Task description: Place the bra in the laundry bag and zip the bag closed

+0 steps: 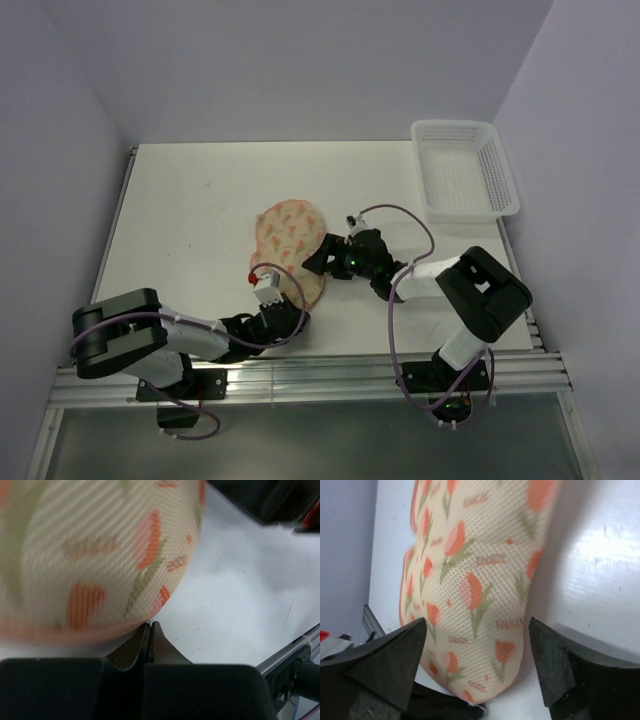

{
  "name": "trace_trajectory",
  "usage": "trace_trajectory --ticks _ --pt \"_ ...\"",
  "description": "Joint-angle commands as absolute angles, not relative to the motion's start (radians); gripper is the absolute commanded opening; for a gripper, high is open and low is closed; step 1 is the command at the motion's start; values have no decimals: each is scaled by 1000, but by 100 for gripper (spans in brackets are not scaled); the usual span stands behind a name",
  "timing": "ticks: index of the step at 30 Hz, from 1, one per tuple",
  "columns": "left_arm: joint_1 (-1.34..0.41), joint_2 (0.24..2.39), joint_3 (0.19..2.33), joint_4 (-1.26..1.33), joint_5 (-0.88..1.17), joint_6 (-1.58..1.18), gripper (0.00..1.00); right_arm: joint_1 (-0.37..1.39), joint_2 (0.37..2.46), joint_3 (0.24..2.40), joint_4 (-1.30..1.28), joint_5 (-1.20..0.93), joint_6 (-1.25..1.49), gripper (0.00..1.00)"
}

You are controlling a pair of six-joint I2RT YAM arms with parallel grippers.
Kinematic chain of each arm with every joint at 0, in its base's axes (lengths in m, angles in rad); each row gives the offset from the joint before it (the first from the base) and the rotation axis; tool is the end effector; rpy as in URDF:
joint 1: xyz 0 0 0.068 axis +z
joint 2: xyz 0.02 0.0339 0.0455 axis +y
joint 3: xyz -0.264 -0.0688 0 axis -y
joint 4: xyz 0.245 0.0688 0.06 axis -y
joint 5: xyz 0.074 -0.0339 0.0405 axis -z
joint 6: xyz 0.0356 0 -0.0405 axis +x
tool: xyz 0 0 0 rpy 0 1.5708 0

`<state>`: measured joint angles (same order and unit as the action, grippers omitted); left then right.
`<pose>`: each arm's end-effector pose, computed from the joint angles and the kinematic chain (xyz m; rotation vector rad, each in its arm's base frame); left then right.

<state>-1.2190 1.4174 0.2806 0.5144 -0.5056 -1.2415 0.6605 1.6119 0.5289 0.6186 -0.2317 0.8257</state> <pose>0.0929 -0.2030 0.1160 -0.3198 2.2199 -0.8838 0.2286 0.1879 0.1403 0.0242 2.2294 1.1196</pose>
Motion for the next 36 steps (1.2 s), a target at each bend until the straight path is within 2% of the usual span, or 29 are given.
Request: trace_trajectory --ticks 1,3,8,11,15,17,19,21,26,33,36 --pt "-1233 1466 344 607 -476 -1215 0 649 1569 524 589 -287 755 93" --pt "-1233 1494 376 617 -483 -1194 0 649 1536 457 629 -275 814 98" --pt "-1224 1535 419 632 -497 -1189 0 686 1468 227 787 -221 984 96" --pt "-1218 1519 399 630 -503 -1201 0 736 1451 183 845 -176 1055 84" --pt "-1218 1502 376 632 -492 -1223 0 761 1547 182 1038 -199 1152 76" --pt "-1218 1497 362 632 -489 -1230 0 764 1592 189 1133 -219 1198 65" --pt "-1218 1493 354 643 -483 -1232 0 765 1647 193 1195 -212 1229 60" --pt "-1218 1490 356 638 -477 -1227 0 762 1702 204 1233 -212 1242 43" --pt "-1218 1496 354 652 -448 -1218 0 759 1805 244 1376 -199 1273 37" --pt "-1218 1453 333 615 -428 -1212 0 729 1818 284 1401 -193 1241 0" --pt "-1218 1418 310 588 -417 -1215 0 707 1793 294 1347 -189 1210 0"
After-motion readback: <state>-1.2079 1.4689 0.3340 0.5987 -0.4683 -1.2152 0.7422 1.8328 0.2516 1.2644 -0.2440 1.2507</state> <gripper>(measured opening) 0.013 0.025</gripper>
